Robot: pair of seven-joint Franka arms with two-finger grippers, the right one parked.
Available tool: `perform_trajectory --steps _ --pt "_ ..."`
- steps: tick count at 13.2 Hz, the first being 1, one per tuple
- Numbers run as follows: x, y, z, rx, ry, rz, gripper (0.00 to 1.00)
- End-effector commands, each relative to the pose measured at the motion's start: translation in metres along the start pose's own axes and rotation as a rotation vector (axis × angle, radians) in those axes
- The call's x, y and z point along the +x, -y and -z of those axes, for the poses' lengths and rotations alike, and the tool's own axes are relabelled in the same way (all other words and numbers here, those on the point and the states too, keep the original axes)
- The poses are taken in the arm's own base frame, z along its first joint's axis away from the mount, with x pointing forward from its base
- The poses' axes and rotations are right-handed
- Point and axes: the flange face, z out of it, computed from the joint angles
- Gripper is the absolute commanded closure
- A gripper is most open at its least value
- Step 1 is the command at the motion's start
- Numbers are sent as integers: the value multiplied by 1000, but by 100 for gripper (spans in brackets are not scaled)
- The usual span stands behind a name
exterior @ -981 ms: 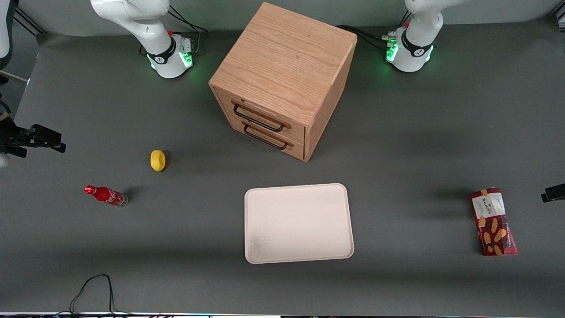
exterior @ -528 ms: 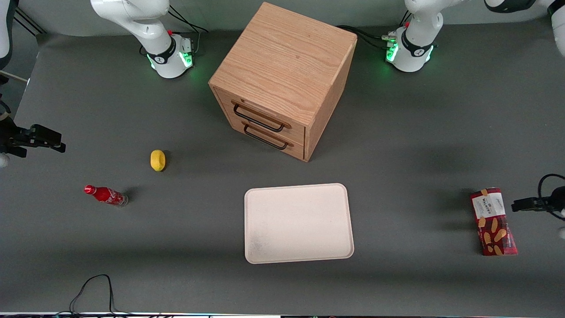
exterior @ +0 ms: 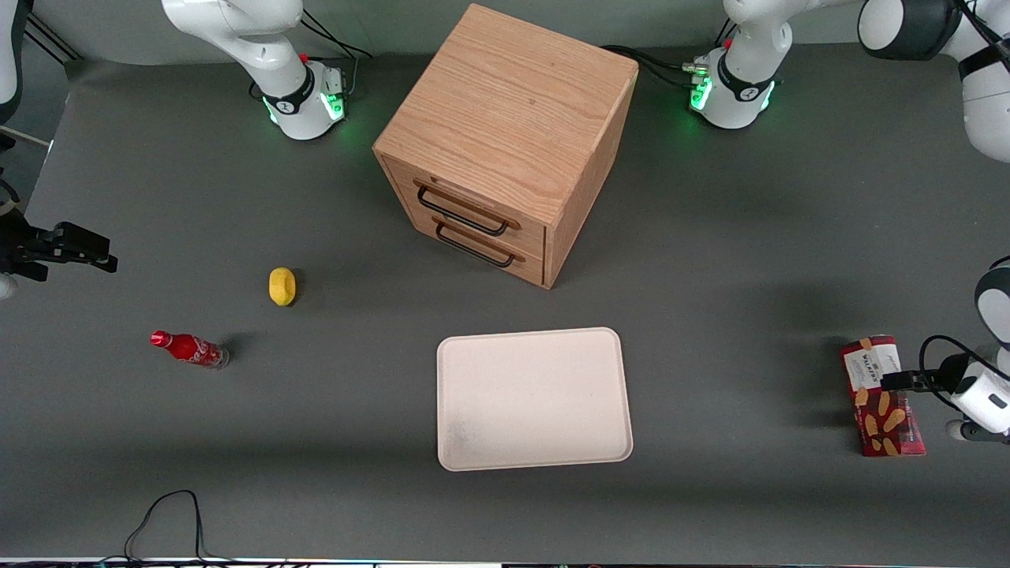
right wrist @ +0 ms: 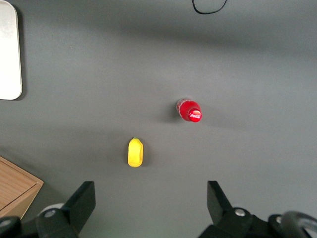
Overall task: Place red cookie box on tray
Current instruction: 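Lower the left gripper and close it on the shortbread box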
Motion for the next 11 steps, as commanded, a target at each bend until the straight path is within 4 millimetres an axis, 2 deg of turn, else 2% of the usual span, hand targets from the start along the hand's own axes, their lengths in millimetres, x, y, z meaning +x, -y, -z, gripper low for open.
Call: perform_trajectory --steps 1,5,6,7,8,11 --pt "5 -2 -15 13 -10 -12 0" --pt "10 -2 -37 17 -38 -13 0" --pt "10 -2 -42 14 -34 -12 2" --pt "11 -3 -42 13 -34 -13 10" --pt "11 -3 -41 12 -34 -13 29" --pt "12 -5 -37 12 -41 -1 96"
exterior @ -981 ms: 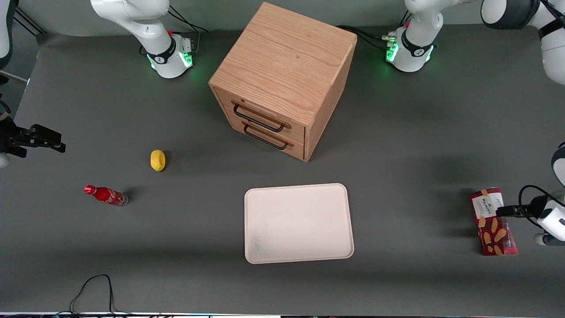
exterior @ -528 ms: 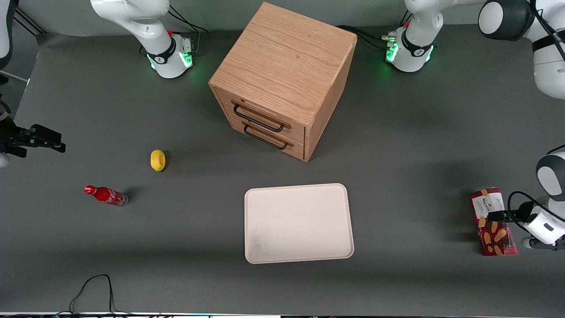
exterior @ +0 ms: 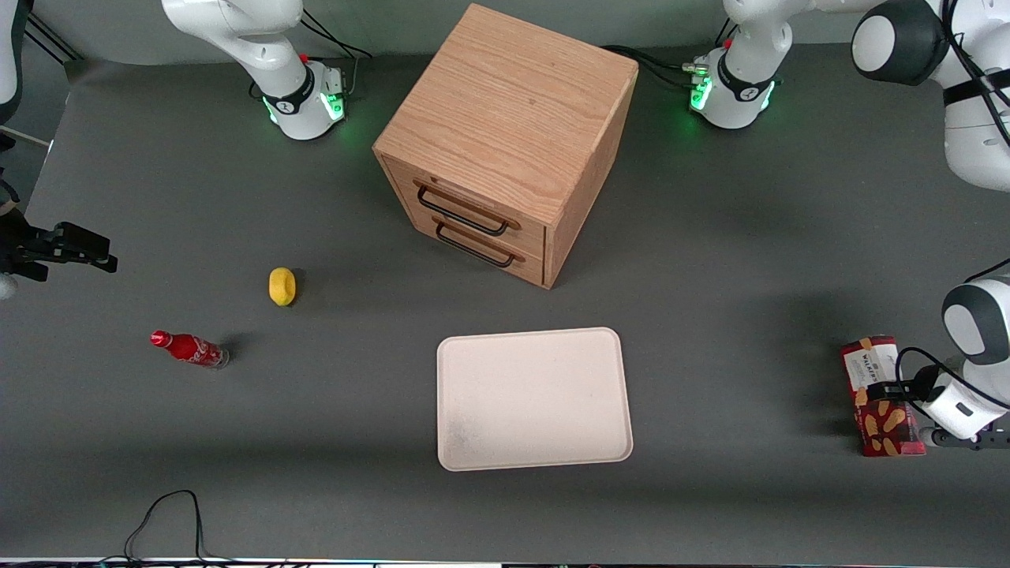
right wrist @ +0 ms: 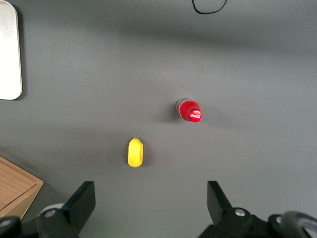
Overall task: Place red cookie box on tray
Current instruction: 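Lower the left gripper and close it on the shortbread box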
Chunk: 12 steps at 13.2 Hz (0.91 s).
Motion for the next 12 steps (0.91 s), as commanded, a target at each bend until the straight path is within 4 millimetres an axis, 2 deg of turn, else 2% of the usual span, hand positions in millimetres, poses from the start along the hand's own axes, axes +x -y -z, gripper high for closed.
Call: perform_trajectory --steps 1,3,6,7,8,12 --pt "3 -2 9 12 -14 1 100" --pt "3 -2 11 10 -8 -2 100" --pt "3 -3 29 12 -11 1 100" --pt "0 -4 47 10 8 -1 100" --pt "-2 -3 73 8 19 2 100" --pt "-27 0 189 -9 84 23 100"
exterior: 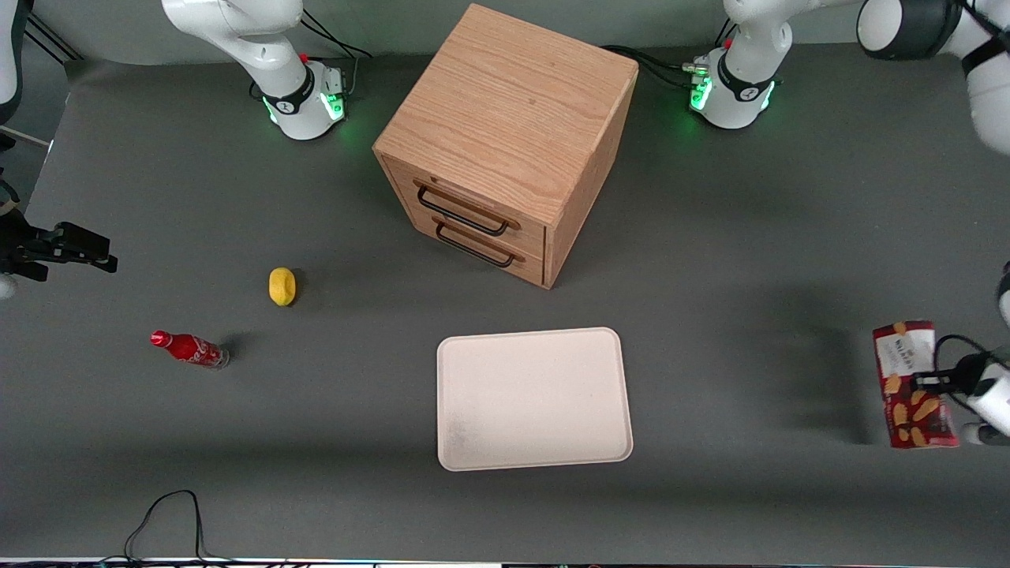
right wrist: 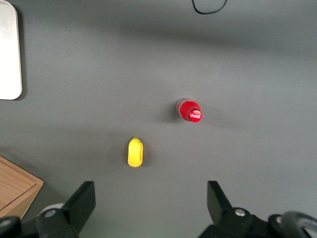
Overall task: Place red cookie box on tray
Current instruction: 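Lift the box and carry it toward the white tray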
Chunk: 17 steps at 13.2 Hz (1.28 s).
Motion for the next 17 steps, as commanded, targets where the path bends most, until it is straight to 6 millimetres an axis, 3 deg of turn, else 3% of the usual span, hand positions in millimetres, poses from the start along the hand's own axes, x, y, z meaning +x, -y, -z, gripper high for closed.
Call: perform_trajectory --steps 1,4,5,8,12,15,17 --pt "-31 -3 87 0 23 19 100" --pt "-59 -5 153 -6 62 29 100" --pt "-63 -6 165 -8 69 30 100" --pt "-65 -8 172 -5 60 30 100" --pt "-59 -26 171 -10 56 85 100" --pt "-51 -67 170 -7 59 69 100" --pt "-44 -113 170 2 58 55 100"
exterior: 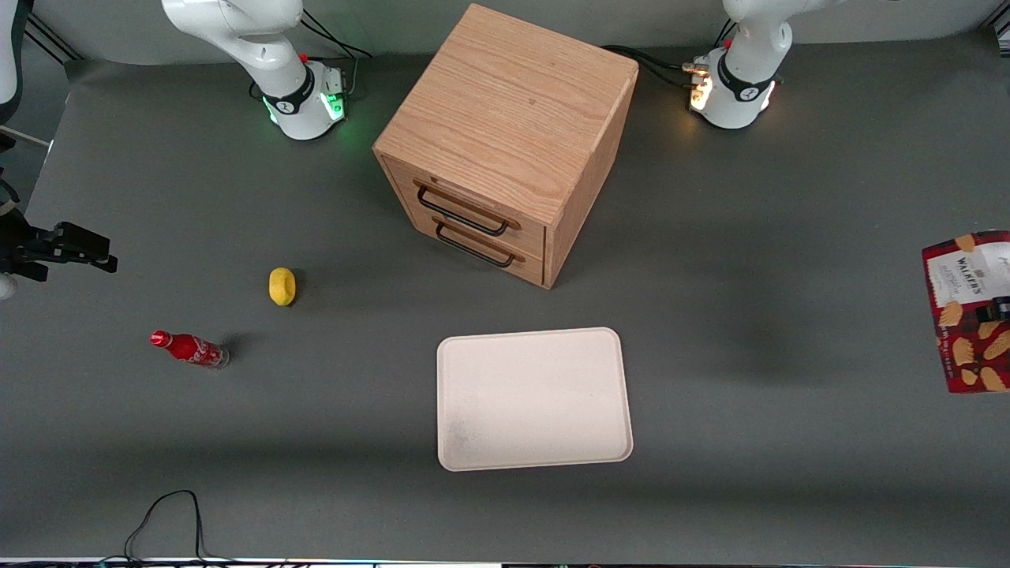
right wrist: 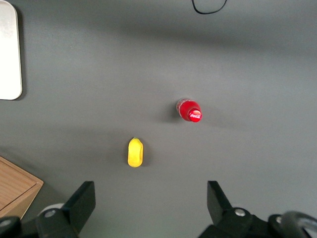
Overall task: Place red cookie box on tray
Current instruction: 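Lift the box and carry it toward the white tray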
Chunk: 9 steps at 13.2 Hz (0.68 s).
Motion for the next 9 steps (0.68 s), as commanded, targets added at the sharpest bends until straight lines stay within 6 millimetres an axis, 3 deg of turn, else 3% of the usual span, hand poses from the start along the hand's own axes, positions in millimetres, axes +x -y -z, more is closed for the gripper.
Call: perform_trajectory --steps 1,4,6,9 --pt "6 -67 4 15 -6 -3 100" --pt "11 -161 -5 29 -37 68 100" --pt "10 -237 -19 31 -65 126 100" --pt "3 -325 -31 11 -118 160 100"
